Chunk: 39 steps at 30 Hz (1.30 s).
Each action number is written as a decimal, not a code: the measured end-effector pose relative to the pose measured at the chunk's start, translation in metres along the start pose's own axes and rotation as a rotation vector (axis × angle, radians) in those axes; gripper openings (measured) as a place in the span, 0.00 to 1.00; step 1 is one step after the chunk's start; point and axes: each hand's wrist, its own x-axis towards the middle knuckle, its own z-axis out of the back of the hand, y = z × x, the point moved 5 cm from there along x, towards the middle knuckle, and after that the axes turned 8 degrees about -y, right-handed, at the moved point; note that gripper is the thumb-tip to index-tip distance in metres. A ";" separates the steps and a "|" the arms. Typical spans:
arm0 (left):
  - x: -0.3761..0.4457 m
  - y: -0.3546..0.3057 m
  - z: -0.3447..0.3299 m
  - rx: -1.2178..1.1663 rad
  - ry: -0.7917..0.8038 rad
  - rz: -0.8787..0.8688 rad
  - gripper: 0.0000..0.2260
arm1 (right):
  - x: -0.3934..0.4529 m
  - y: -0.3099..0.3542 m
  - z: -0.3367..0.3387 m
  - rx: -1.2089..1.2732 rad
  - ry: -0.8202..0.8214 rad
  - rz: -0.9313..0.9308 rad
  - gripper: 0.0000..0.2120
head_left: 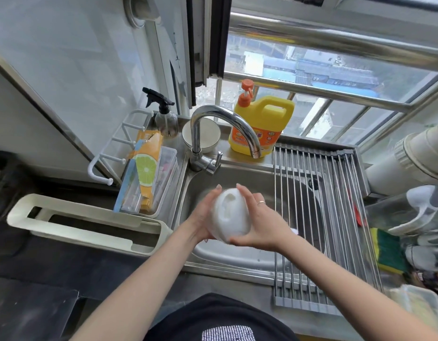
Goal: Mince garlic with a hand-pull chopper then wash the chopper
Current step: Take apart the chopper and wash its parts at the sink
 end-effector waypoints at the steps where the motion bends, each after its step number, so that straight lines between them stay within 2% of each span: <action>1: -0.001 0.002 0.000 -0.029 -0.005 0.027 0.29 | 0.001 -0.001 0.000 0.033 -0.024 -0.054 0.56; 4: 0.001 0.004 -0.001 -0.063 -0.045 0.048 0.30 | 0.008 -0.002 -0.005 0.082 -0.026 -0.226 0.50; 7: -0.003 -0.005 -0.008 -0.048 -0.136 -0.071 0.32 | 0.010 0.002 -0.010 0.309 -0.045 -0.471 0.44; 10: 0.008 -0.006 -0.001 0.032 -0.232 -0.187 0.45 | 0.016 0.003 -0.010 0.412 0.022 -0.696 0.47; 13: 0.004 -0.006 -0.003 0.007 -0.208 -0.180 0.45 | 0.022 0.003 -0.003 0.364 0.135 -0.642 0.49; 16: -0.006 -0.010 -0.006 -0.060 -0.150 -0.147 0.37 | 0.024 -0.003 0.006 0.303 0.228 -0.506 0.49; 19: -0.010 -0.014 -0.009 -0.112 -0.086 -0.102 0.27 | 0.027 -0.001 0.011 0.221 0.209 -0.281 0.51; 21: -0.014 -0.016 -0.015 -0.111 -0.033 -0.097 0.25 | 0.027 0.002 0.009 0.152 0.201 -0.216 0.52; 26: -0.013 -0.009 -0.015 -0.142 -0.105 -0.124 0.31 | 0.026 0.004 0.001 0.107 0.094 -0.283 0.48; 29: -0.015 -0.015 -0.012 -0.114 -0.087 -0.185 0.29 | 0.026 0.003 -0.004 0.251 0.101 -0.320 0.45; 32: -0.020 -0.020 -0.007 -0.066 -0.009 -0.172 0.29 | 0.025 -0.010 0.005 0.712 0.088 -0.506 0.30; 33: -0.023 -0.020 -0.009 -0.091 0.046 -0.141 0.31 | 0.023 -0.018 0.005 0.815 0.093 -0.559 0.31; 35: -0.026 -0.022 -0.015 -0.099 0.074 -0.124 0.31 | 0.016 -0.028 -0.002 0.867 0.197 -0.614 0.40; 37: -0.024 -0.027 -0.019 -0.012 0.002 -0.159 0.30 | 0.011 -0.029 -0.017 1.014 0.264 -0.653 0.38; 39: -0.024 -0.038 -0.016 0.170 -0.159 -0.230 0.29 | 0.007 -0.028 -0.020 1.104 0.174 -0.653 0.32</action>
